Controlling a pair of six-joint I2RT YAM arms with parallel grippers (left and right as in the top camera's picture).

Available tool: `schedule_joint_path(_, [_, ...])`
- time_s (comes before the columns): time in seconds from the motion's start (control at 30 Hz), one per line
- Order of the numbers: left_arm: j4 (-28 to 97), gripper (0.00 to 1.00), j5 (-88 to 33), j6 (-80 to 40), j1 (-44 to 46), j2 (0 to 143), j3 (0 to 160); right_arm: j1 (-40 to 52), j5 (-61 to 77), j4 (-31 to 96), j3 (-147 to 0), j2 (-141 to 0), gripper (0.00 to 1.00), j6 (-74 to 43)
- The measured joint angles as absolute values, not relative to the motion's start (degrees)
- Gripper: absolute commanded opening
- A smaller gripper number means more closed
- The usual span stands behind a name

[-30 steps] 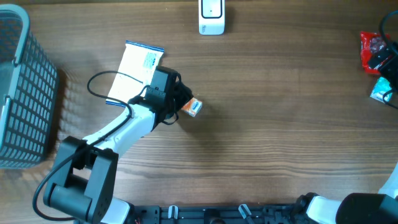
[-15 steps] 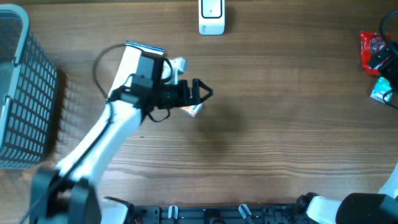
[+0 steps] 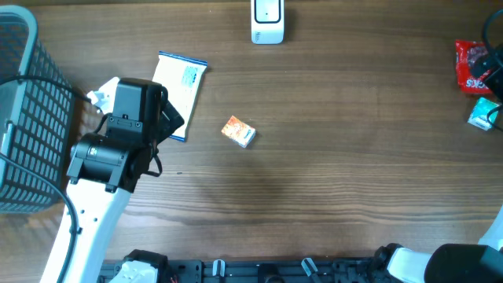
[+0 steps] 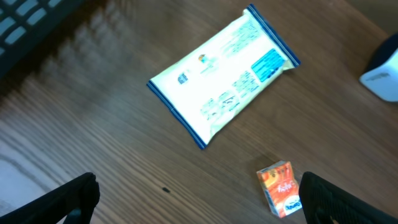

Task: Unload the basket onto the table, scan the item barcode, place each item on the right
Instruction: 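Set the orange tissue pack down at table center, withdraw left gripper, then reach the right gripper to the orange tissue pack and grasp it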

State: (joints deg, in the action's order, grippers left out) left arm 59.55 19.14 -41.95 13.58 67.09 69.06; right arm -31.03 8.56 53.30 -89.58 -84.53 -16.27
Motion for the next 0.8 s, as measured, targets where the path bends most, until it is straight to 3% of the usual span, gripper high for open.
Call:
schedule_joint_path(0.23, [61.12,1.0,19.92,-42.85,13.58,67.18,69.06,-31.03,8.93,47.46,-89.36,-84.53,1.0,-19.25])
schedule_joint_path(0.5, [61.12,1.0,20.12,-43.03,13.58,67.2,69.06,-30.81,19.57,57.71,-89.32,-84.53,1.0,-34.85])
schedule_joint_path(0.6, [61.14,1.0,20.12,-43.03,13.58,67.22,69.06,-26.94,27.88,57.78,-89.21,-84.53,1.0,-28.53])
schedule_joint_path(0.8, [61.14,1.0,20.14,-43.03,13.58,67.24,69.06,-9.54,31.9,54.76,-86.56,-85.84,1.0,-16.73])
